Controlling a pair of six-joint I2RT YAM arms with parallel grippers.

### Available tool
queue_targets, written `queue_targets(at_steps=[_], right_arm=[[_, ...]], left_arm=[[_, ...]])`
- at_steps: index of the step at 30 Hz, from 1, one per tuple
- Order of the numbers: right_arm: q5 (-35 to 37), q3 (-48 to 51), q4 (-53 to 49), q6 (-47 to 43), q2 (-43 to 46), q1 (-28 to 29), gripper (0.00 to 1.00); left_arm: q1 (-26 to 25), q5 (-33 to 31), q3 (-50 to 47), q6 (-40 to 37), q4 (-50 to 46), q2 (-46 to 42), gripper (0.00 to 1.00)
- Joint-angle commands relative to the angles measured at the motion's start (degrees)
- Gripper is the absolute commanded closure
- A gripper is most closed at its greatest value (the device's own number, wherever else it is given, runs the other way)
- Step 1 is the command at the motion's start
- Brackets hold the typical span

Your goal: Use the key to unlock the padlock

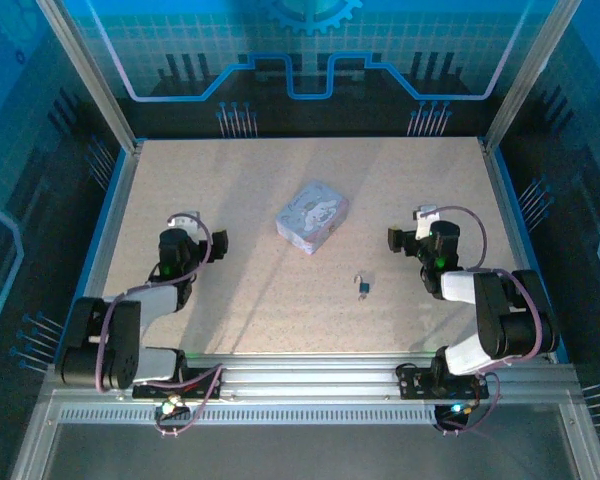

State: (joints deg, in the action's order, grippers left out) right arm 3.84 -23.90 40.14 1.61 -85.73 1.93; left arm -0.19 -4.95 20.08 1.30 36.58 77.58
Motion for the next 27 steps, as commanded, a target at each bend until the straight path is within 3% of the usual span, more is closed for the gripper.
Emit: queue_targets(at_steps=[1, 3, 27], right_arm=[[-0.8, -0.4, 3.8, -1.2, -0.3, 0.6, 0.00], [-0.8, -0.4, 3.8, -1.2, -0.3, 0.7, 0.00], [-0.9, -1.0, 2.8, -2.3, -0.4, 1.4, 0.00]], left_arm=[[1.3, 5.9, 1.8, -1.1, 11.3, 5.6, 0.01], [1.5, 5.9, 1.4, -0.8, 17.5, 11.4, 0.01], [1.5, 4.7, 1.9, -0.7, 15.7, 11.2, 0.01]])
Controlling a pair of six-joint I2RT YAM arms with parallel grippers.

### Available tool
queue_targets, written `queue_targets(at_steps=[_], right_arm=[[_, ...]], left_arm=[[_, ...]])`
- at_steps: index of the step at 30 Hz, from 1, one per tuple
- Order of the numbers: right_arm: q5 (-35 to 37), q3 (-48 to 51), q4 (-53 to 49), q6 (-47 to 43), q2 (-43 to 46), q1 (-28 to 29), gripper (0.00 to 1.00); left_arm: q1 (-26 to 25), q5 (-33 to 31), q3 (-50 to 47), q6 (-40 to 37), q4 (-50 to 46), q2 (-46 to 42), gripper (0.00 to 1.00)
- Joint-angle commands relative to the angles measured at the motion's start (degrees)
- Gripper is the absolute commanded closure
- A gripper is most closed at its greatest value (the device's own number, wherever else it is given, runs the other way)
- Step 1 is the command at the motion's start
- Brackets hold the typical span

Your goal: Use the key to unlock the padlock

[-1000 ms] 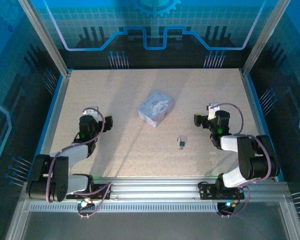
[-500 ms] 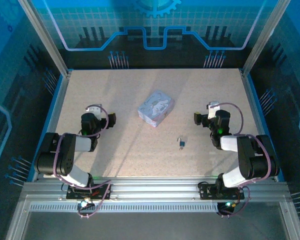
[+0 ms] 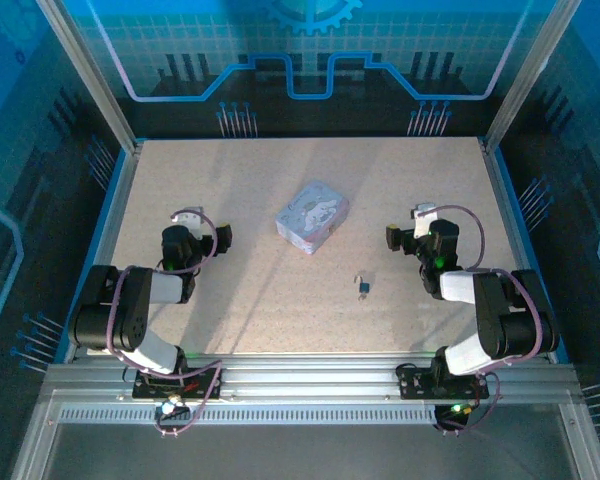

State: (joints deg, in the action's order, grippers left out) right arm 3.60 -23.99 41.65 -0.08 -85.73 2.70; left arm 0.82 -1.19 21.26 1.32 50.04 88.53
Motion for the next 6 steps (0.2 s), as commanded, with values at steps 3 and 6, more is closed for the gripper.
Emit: queue_targets(at_steps=[3, 6], right_arm=[[-0.7, -1.0, 1.3, -0.5, -0.4, 0.7, 0.00], [-0.7, -0.9, 1.3, -0.5, -0.4, 0.6, 0.00]], left_arm=[[0.5, 0.9, 0.8, -0.7, 2.2, 0.2, 0.01], [0.5, 0.9, 0.8, -0.8, 2.2, 0.2, 0.01]])
